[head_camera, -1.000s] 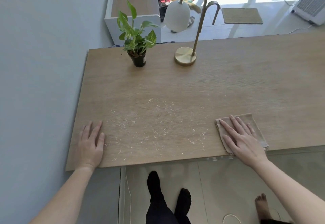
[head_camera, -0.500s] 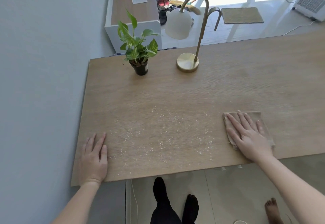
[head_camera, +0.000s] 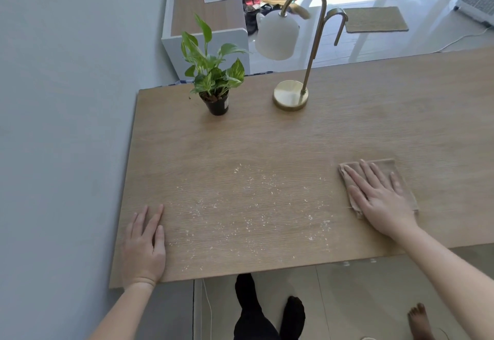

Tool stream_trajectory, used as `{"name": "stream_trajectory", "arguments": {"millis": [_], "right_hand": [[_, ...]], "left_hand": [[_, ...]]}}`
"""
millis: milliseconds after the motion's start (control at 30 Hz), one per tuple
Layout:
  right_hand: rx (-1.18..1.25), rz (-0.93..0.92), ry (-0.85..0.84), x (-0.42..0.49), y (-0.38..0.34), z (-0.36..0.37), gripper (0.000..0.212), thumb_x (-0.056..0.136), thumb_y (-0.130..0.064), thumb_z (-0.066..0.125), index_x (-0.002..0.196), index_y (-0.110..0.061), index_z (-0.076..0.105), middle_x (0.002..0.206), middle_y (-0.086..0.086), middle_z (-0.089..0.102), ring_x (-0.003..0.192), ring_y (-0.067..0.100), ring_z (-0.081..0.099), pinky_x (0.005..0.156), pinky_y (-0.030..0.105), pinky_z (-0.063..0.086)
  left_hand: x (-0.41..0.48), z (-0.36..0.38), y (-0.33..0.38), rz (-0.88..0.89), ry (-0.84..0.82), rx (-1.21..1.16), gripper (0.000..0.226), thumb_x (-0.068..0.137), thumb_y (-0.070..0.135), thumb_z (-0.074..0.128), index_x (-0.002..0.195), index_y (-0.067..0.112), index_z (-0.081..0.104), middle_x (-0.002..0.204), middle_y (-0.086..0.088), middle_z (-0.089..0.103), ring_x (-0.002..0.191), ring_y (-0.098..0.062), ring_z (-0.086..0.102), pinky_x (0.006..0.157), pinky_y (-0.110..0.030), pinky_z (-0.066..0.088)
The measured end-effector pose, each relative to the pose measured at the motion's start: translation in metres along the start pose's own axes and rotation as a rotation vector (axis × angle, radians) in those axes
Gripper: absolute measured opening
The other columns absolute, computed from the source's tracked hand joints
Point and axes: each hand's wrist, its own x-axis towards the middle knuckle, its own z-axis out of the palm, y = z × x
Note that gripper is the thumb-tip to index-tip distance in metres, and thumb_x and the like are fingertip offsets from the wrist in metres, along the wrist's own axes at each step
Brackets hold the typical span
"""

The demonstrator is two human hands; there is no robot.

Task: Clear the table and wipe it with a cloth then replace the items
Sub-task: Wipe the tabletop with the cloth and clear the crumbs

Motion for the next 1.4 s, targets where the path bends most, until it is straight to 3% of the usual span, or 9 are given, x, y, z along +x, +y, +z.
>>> {"name": "stream_trajectory", "arguments": {"millis": [233, 367, 500, 600, 767, 967, 1100, 1233, 1400], "right_hand": [[0.098, 0.387, 0.051, 0.085, -0.018, -0.017, 0.059, 0.106, -0.066, 0.008, 0.164, -0.056, -0.001, 0.179, 0.000, -0.004, 0.164, 0.023, -0.006, 0.129, 0.058, -0.007], [0.041, 0.082, 0.008, 0.099, -0.069, -0.010, 0.057, 0.104, -0.073, 0.000, 0.159, -0.063, -0.009, 0.175, -0.011, -0.013, 0.163, 0.016, -0.013, 0.128, 0.050, -0.015], [0.000, -0.077, -0.016, 0.034, -0.034, 0.000, 0.051, 0.108, -0.068, 0.006, 0.157, -0.067, -0.011, 0.174, -0.022, -0.012, 0.160, 0.003, -0.015, 0.131, 0.044, -0.011], [0.008, 0.029, -0.013, 0.022, 0.007, -0.013, 0.051, 0.106, -0.071, 0.003, 0.156, -0.069, -0.009, 0.174, -0.023, -0.012, 0.161, 0.004, -0.011, 0.130, 0.046, -0.008], [0.119, 0.390, 0.043, 0.099, -0.021, -0.021, 0.060, 0.106, -0.066, 0.010, 0.165, -0.055, 0.001, 0.179, -0.001, -0.004, 0.164, 0.022, -0.006, 0.129, 0.057, -0.008], [0.032, -0.071, 0.005, 0.103, -0.099, -0.006, 0.053, 0.105, -0.072, -0.002, 0.157, -0.066, -0.009, 0.173, -0.017, -0.015, 0.162, 0.014, -0.014, 0.129, 0.051, -0.014], [0.005, -0.182, -0.002, 0.037, -0.060, 0.001, 0.048, 0.110, -0.067, 0.011, 0.156, -0.070, -0.004, 0.173, -0.025, -0.003, 0.162, 0.005, -0.009, 0.132, 0.048, -0.007], [0.033, 0.062, 0.012, 0.036, -0.009, -0.015, 0.052, 0.105, -0.073, 0.004, 0.157, -0.070, -0.001, 0.174, -0.025, -0.003, 0.163, 0.007, -0.006, 0.131, 0.050, -0.004], [0.131, 0.275, 0.030, 0.119, -0.051, -0.024, 0.064, 0.103, -0.074, 0.013, 0.164, -0.057, 0.004, 0.178, -0.009, -0.004, 0.164, 0.020, -0.008, 0.129, 0.056, -0.011]], "left_hand": [[0.000, 0.002, -0.003, 0.004, 0.007, -0.001, 0.053, 0.105, 0.040, 0.037, 0.156, 0.039, 0.053, 0.166, -0.002, 0.046, 0.154, -0.034, 0.037, 0.121, -0.058, 0.038], [-0.001, 0.003, -0.001, -0.005, -0.005, -0.008, 0.054, 0.106, 0.042, 0.035, 0.157, 0.040, 0.052, 0.167, 0.000, 0.044, 0.155, -0.032, 0.036, 0.121, -0.058, 0.038], [-0.004, 0.001, -0.001, 0.007, 0.003, -0.005, 0.054, 0.105, 0.043, 0.034, 0.157, 0.040, 0.052, 0.167, -0.001, 0.045, 0.155, -0.033, 0.036, 0.121, -0.057, 0.037], [-0.002, 0.002, 0.001, 0.005, 0.009, -0.002, 0.054, 0.105, 0.042, 0.036, 0.156, 0.039, 0.053, 0.165, -0.002, 0.047, 0.152, -0.034, 0.039, 0.118, -0.059, 0.041], [-0.002, 0.002, -0.004, 0.003, 0.000, 0.004, 0.054, 0.105, 0.043, 0.036, 0.156, 0.039, 0.054, 0.165, -0.001, 0.047, 0.152, -0.033, 0.039, 0.119, -0.059, 0.041], [0.001, 0.003, -0.003, 0.002, -0.001, 0.015, 0.054, 0.105, 0.042, 0.036, 0.156, 0.040, 0.053, 0.165, 0.000, 0.047, 0.152, -0.032, 0.039, 0.117, -0.058, 0.042], [-0.001, 0.003, -0.003, 0.012, -0.001, 0.023, 0.053, 0.105, 0.042, 0.036, 0.156, 0.040, 0.053, 0.165, 0.000, 0.047, 0.152, -0.033, 0.040, 0.118, -0.058, 0.041], [0.000, 0.002, -0.002, 0.003, -0.006, 0.026, 0.053, 0.105, 0.043, 0.036, 0.156, 0.040, 0.053, 0.165, 0.001, 0.047, 0.153, -0.032, 0.039, 0.118, -0.057, 0.041], [0.001, 0.002, -0.001, 0.002, -0.004, 0.021, 0.054, 0.105, 0.044, 0.035, 0.155, 0.041, 0.053, 0.165, 0.000, 0.047, 0.153, -0.033, 0.039, 0.116, -0.058, 0.043]]}}
